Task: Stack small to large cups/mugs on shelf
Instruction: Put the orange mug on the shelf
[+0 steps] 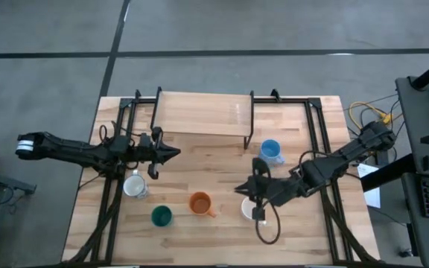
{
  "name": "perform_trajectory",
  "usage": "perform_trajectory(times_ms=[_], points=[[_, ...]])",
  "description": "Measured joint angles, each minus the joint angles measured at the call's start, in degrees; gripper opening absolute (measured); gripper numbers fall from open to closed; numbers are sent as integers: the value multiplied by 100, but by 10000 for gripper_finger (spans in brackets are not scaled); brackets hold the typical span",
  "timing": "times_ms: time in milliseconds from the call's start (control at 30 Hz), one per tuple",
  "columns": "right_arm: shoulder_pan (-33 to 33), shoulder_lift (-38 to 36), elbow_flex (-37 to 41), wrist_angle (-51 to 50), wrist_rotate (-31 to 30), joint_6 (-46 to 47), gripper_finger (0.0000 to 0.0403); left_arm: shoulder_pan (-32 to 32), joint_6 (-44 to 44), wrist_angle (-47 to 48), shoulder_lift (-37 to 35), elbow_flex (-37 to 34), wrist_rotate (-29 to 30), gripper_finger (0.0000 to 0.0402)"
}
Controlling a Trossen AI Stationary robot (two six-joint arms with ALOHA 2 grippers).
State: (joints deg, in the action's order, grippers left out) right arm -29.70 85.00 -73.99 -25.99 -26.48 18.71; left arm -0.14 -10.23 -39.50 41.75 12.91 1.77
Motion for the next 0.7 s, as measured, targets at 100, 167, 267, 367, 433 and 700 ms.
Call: perform_trajectory(times_ms=[100,167,267,367,433,700], points=[[-21,194,-236,-65,178,-10,22,-11,-12,-41,40,-9,-10,0],[-21,312,-399,-65,297,12,22,-20,-14,-56,85,-11,-16,0],[-19,515,-614,-69,443,25,22,-37,-37,-53,130,-11,-19,0],[-19,716,-773,-79,455,-101,22,-37,-150,-54,162,-11,-59,0],[-19,848,-860,-81,457,-220,22,-37,-145,-58,160,-13,-114,0],[-13,1314,-1120,-69,455,-440,22,-37,-143,-56,131,-13,-149,0]])
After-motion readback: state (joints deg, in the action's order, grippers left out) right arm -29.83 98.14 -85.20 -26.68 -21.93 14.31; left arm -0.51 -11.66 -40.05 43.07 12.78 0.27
